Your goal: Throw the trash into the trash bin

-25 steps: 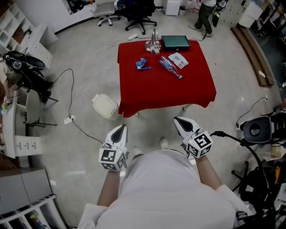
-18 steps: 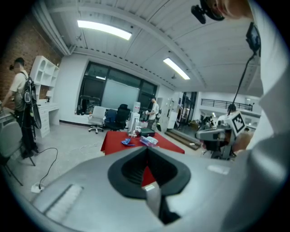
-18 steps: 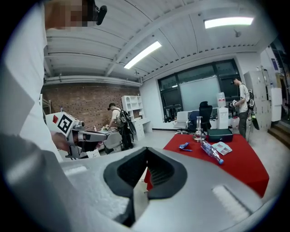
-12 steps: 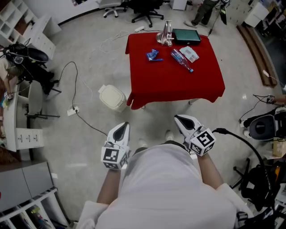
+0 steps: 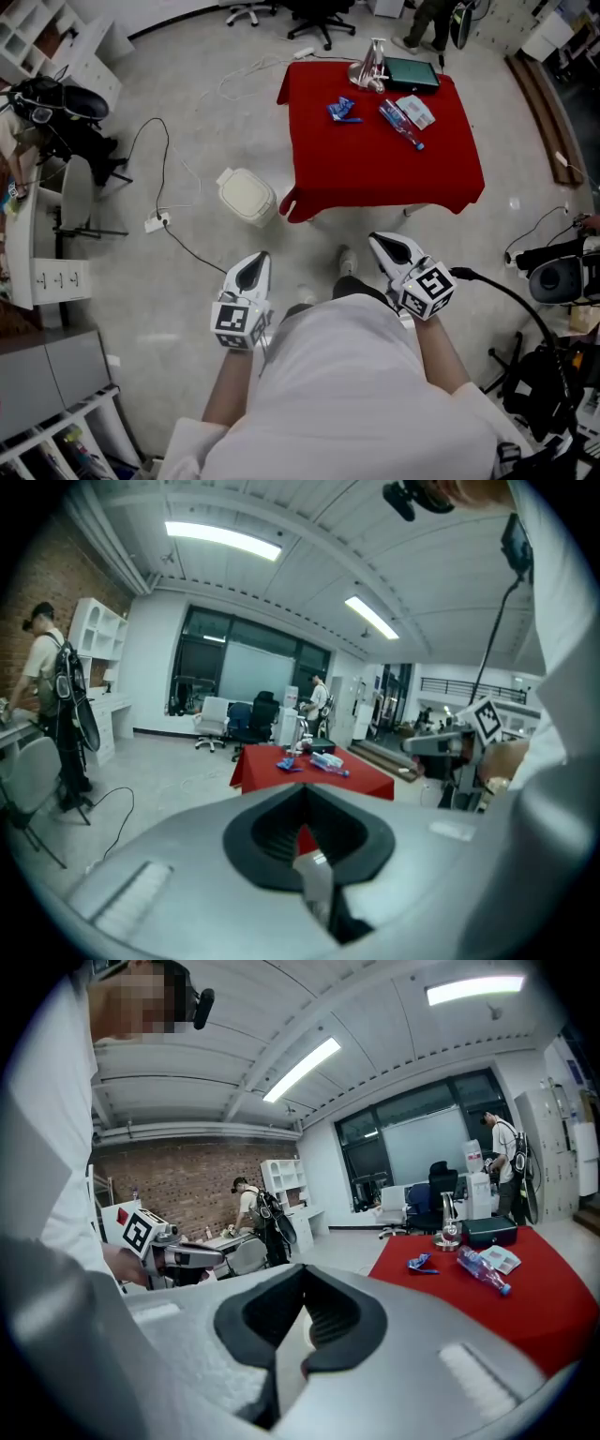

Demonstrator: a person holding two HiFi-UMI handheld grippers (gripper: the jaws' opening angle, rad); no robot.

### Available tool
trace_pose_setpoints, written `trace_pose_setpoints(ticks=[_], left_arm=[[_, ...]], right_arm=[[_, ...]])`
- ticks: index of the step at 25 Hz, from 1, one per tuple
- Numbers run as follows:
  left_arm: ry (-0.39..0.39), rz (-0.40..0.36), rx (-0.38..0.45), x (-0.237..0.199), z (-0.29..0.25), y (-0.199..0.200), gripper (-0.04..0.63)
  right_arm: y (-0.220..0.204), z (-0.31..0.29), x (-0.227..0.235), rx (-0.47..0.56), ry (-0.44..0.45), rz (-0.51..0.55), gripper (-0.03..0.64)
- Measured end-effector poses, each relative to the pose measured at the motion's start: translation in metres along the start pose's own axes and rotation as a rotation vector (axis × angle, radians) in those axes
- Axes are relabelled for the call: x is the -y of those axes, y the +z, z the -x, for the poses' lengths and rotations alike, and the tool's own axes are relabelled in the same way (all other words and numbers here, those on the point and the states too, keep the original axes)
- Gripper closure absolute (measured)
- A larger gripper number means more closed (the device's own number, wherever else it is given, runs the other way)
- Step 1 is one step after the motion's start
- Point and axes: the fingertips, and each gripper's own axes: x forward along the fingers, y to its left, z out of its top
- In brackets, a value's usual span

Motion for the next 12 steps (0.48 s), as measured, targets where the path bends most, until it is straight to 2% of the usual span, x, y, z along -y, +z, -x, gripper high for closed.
trace_pose_setpoints(ticks=[5,12], left_arm=[[0.028,0.035,-0.011,-0.019,-0.01,-0.001,0.592],[0.062,0.059,-0.008,-0.032,-0.049,0.006,0.592]], right_arm=[[0.005,-0.02,0.009,-0.028,0.019,0.007,0.615],[0.008,-0.057,0.044,-0.06,0.075,0.016,0.615]])
